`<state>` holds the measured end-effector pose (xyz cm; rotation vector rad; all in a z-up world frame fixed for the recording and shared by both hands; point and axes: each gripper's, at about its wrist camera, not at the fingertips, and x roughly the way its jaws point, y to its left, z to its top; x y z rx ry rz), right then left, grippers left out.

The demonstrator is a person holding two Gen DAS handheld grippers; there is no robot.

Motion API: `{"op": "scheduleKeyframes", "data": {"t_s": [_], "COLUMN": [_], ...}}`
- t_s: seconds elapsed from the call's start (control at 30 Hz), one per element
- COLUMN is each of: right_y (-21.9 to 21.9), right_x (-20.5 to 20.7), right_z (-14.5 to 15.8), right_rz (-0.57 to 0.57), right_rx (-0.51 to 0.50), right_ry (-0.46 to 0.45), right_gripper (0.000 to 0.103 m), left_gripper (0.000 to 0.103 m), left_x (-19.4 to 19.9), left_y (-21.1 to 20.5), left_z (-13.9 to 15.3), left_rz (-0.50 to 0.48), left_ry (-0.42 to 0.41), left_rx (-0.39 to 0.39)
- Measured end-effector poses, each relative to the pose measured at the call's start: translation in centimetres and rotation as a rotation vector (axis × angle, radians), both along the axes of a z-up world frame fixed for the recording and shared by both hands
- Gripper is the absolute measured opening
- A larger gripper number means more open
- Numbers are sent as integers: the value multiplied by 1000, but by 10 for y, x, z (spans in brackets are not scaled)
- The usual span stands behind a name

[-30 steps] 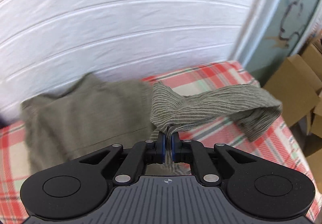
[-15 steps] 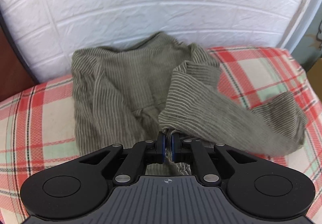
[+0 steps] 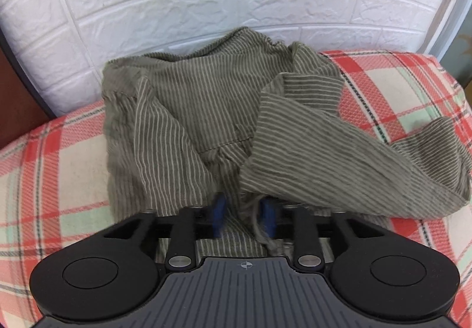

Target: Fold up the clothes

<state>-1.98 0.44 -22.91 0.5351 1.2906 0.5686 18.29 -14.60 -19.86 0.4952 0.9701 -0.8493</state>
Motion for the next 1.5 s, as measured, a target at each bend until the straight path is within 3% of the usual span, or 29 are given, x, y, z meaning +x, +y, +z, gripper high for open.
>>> {"op": "scheduleKeyframes", "data": {"t_s": [0.07, 0.13, 0.17, 0.23, 0.37, 0.47, 0.63, 0.73, 0.97, 1.0, 1.13, 1.3, 1.5], "right_y": [1, -7, -13, -26, -63, -80, -79, -69, -68, -66, -63, -58, -56], "right_x": [-2, -8, -12, -20, -41, -56, -74, -79, -82, -82, -82, -87, -85], "right_z": [3, 16, 24, 40, 54, 42, 16, 6, 4, 4, 4, 6, 2], "right_rz": [15, -1, -15, -49, -150, -188, -199, -195, -197, -196, -192, -199, -204], "right_rx": [0, 3, 4, 2, -61, -109, -125, -122, -111, -109, -99, -90, -97], "right_ry": [1, -27, -48, -87, -107, -60, 14, 33, 37, 37, 30, 21, 32], "right_gripper": [21, 42, 44, 44, 44, 44, 43, 43, 42, 42, 35, 35, 33], "left_gripper": [56, 66, 68, 74, 74, 74, 74, 71, 62, 56, 45, 45, 45], "left_x": [0, 0, -1, -1, -11, -41, -110, -129, -132, -131, -134, -138, -141], "left_y": [3, 9, 13, 23, 55, 80, 103, 111, 108, 107, 102, 108, 108], "left_z": [4, 12, 18, 30, 61, 67, 29, 6, -8, -8, -4, 10, -4], "left_rz": [-10, -25, -33, -48, -62, -126, -232, -178, -90, -73, -57, -71, -92], "left_ry": [-3, -3, -5, -26, -36, 60, 216, 282, 399, 411, 398, 371, 399], "left_rx": [4, 6, 7, 8, -26, -52, 21, 48, -1, -9, -14, -44, 5]}}
